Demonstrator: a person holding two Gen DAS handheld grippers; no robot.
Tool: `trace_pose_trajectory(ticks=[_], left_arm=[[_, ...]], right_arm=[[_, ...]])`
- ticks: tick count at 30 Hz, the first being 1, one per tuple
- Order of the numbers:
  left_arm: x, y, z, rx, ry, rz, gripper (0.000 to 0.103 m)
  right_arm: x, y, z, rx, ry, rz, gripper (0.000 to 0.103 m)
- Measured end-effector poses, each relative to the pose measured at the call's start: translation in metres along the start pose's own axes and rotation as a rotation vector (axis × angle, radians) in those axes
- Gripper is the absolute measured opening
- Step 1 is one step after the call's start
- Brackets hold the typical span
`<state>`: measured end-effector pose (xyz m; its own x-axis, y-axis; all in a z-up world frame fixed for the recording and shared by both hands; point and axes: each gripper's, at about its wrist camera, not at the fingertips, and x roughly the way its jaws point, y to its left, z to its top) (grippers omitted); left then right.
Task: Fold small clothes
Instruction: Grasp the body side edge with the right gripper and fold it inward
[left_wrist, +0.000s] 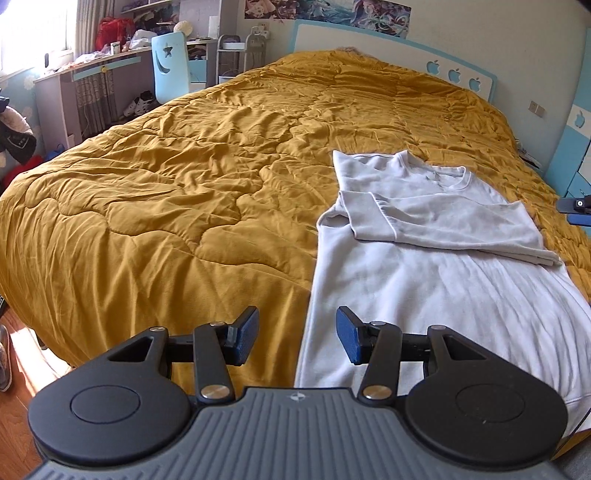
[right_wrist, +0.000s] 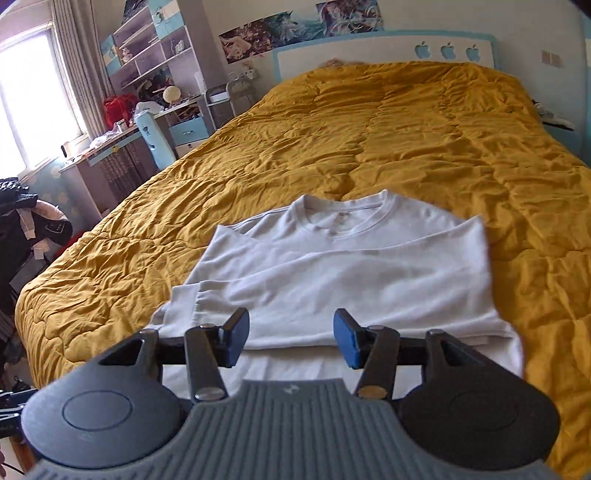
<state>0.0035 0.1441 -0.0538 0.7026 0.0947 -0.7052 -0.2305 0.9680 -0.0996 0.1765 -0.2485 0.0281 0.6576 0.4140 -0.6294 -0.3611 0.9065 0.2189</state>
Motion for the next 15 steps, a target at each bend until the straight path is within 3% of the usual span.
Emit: trace_pose_trajectory(ticks=[4, 8, 15], left_arm=[[0.007, -0.016, 0.002, 0.01, 0.027, -0.013, 0.057], [0.005, -0.024, 0.003, 0.018, 0.037, -0.04, 0.057], [0.01, -0.035, 0.002, 0.049, 0.045, -0.027, 0.057]], right_arm=[[-0.04, -0.041, -0.026, 0.082, -0.022, -0.097, 0.05], [-0.061, -0.056, -0.049, 0.092, -0.06, -0.152, 0.052], [-0.047, -0.062, -0.071, 0.069, -0.055, -0.309, 0.056]])
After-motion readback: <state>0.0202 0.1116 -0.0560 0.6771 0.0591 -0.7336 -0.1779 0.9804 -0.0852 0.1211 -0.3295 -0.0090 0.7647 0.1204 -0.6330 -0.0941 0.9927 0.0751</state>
